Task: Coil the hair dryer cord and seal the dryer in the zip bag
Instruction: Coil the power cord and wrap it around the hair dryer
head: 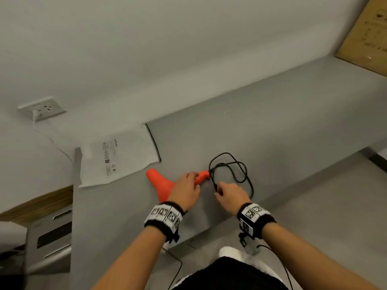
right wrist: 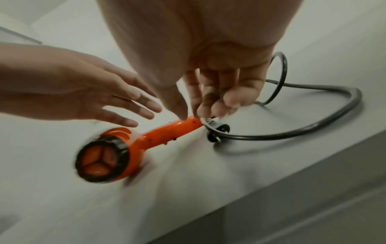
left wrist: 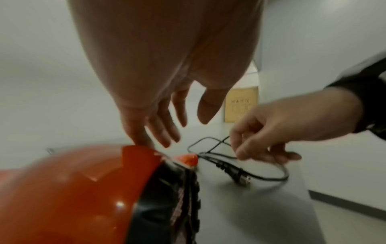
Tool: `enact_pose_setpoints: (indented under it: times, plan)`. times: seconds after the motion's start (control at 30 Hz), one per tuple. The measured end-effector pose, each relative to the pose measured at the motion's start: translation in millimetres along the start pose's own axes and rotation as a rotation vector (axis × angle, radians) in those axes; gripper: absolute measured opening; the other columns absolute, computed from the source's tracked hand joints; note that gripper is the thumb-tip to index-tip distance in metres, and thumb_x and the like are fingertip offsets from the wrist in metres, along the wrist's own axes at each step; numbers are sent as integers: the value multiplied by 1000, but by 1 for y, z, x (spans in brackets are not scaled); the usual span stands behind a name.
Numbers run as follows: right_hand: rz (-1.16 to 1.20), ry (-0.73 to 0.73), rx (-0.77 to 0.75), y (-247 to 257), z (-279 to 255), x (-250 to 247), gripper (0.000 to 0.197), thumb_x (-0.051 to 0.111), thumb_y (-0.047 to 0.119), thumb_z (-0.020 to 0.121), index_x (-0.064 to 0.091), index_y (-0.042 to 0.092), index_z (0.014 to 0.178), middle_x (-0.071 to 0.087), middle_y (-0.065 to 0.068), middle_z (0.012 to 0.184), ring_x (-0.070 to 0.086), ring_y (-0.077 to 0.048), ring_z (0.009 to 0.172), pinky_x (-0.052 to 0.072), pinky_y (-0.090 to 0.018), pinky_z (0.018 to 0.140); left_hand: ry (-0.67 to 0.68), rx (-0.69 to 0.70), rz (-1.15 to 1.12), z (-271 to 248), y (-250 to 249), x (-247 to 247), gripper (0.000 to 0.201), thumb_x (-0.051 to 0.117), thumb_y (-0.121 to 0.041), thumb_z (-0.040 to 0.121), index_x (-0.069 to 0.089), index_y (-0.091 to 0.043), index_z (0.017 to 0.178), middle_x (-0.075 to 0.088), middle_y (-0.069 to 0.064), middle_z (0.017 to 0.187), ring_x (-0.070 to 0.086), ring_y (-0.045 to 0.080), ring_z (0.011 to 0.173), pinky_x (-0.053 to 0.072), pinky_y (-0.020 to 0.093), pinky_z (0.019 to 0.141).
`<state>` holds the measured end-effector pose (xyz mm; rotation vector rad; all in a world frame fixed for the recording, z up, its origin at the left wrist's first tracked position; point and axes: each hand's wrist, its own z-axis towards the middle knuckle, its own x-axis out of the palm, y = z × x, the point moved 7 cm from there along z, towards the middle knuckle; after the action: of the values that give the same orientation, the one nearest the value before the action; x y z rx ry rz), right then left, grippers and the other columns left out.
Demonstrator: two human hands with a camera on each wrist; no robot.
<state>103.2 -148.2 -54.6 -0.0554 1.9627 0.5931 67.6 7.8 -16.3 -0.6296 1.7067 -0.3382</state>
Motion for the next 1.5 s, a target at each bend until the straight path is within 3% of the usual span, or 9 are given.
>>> enact_pose_setpoints:
  times: [0.23, 0.57, 0.7, 0.8, 1.03, 1.13, 1.27, 1.4, 1.5]
  plan:
    - [-99, 32, 31, -3, 24, 2, 40, 59, 39, 91, 51, 12, 120, 55, -11, 126, 62, -36, 110, 51, -44, 88, 84, -66, 266, 28, 0, 23, 52, 53, -14, 94, 44, -11, 145, 51, 20, 139, 54, 41, 122, 45, 48, 104]
    - [340, -359, 290, -95, 57, -100, 28, 51, 23, 97, 69, 1, 99, 71, -24, 97, 66, -41, 92, 43, -35, 70, 174, -177, 419, -12, 62, 19, 59, 51, -12, 94, 36, -24, 150, 48, 11, 142, 50, 35, 129, 44, 50, 102]
    - [386, -286, 346, -121, 85, -100, 26, 50, 19, 94, 71, 5, 101, 72, -23, 98, 71, -43, 89, 60, -46, 81, 184, -276, 372, -27, 80, 14, 52, 52, -17, 93, 40, -23, 143, 47, 10, 140, 47, 33, 132, 41, 55, 102]
    - [291, -236, 337, -122, 93, -91, 31, 48, 6, 93, 69, 9, 116, 69, -20, 120, 66, -39, 111, 53, -41, 97, 205, -278, 344, -30, 76, 15, 45, 54, -39, 94, 43, -30, 137, 51, 7, 136, 50, 31, 129, 40, 59, 99]
    - [109, -289, -138, -4, 46, -97, 33, 56, 22, 94, 63, 12, 124, 61, -11, 123, 59, -28, 111, 46, -40, 101, 123, -107, 193, -32, 43, -4, 23, 54, -32, 91, 55, -28, 114, 68, 5, 108, 63, 33, 103, 49, 48, 88]
    - [263, -14, -360, 52, 14, -69, 35, 58, 38, 96, 65, 19, 124, 69, 1, 113, 64, -14, 104, 47, -27, 94, 70, -31, 30, -35, 28, -24, 13, 58, -15, 86, 61, -19, 98, 67, 3, 88, 65, 33, 91, 51, 38, 76]
    - [321, 129, -393, 74, 3, -53, 14, 59, 31, 96, 67, 20, 91, 71, 3, 76, 68, -15, 74, 50, -26, 69, 30, -33, -180, -46, 15, -48, 4, 66, -19, 88, 66, -20, 92, 63, -7, 75, 59, 13, 73, 45, 21, 67]
    - [429, 63, -368, 77, 2, -78, 23, 59, 28, 97, 66, 16, 78, 54, 7, 50, 55, -12, 48, 45, -23, 52, -57, 12, -389, -61, -1, -77, 26, 63, -36, 97, 67, -17, 81, 61, 12, 66, 52, 9, 58, 47, 34, 61]
    - [479, -15, -414, 84, 0, -110, 21, 64, 25, 94, 70, 14, 77, 49, 6, 48, 45, -11, 44, 40, -23, 46, -135, 0, -500, -72, -5, -98, 38, 57, -35, 102, 65, -11, 74, 50, 3, 51, 45, 13, 46, 43, 31, 55]
